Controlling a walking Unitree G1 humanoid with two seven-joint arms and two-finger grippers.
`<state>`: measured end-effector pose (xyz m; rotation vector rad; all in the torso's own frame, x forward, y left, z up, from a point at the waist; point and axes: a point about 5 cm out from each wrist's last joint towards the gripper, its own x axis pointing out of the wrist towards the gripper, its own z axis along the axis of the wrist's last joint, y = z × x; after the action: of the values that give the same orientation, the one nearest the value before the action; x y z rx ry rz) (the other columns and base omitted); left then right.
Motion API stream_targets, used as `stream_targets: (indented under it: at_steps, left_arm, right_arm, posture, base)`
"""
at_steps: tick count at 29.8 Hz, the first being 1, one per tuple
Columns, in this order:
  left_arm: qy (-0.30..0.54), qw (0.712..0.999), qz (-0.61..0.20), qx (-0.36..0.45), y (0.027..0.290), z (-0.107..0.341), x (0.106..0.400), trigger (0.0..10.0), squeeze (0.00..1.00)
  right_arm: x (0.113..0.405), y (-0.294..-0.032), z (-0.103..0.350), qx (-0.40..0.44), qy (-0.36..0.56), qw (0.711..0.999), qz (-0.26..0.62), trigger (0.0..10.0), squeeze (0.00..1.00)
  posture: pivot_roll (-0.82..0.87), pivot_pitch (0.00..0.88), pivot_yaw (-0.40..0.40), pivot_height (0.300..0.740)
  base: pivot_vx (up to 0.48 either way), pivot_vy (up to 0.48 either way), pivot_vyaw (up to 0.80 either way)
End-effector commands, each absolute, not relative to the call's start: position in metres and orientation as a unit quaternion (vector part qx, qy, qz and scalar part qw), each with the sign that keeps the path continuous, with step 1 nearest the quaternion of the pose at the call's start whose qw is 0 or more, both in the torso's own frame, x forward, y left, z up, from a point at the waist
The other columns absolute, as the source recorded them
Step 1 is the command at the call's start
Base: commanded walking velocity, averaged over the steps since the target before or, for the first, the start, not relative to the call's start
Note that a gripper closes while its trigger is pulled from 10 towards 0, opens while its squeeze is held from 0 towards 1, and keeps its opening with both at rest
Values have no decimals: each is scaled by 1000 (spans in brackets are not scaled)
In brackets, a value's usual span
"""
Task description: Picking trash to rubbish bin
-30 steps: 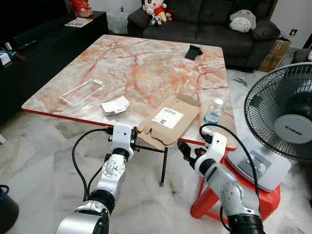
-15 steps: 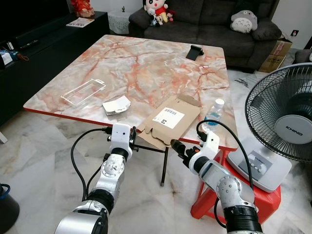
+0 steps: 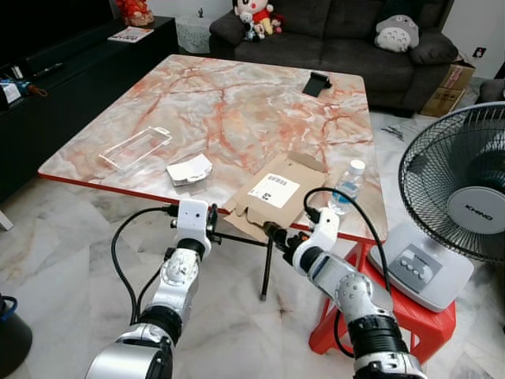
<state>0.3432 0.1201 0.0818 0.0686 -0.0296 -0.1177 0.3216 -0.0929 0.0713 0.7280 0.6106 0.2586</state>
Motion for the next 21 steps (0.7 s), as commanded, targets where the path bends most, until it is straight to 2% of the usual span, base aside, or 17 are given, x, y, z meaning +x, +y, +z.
stream_targets:
  at_steps: [1, 21]
  left_arm:
    - [-17, 997, -64, 34, 118, 85, 345, 10000, 0]
    - [-20, 997, -68, 40, 120, 85, 345, 10000, 0]
  right_arm:
    - [325, -94, 72, 347, 288, 884, 120, 10000, 0]
    - [334, -86, 71, 355, 278, 885, 115, 10000, 0]
  posture:
    - [-152, 29, -48, 740]
    - [-127, 0, -41, 740]
  base:
    - [0, 0, 0]
    - [0, 0, 0]
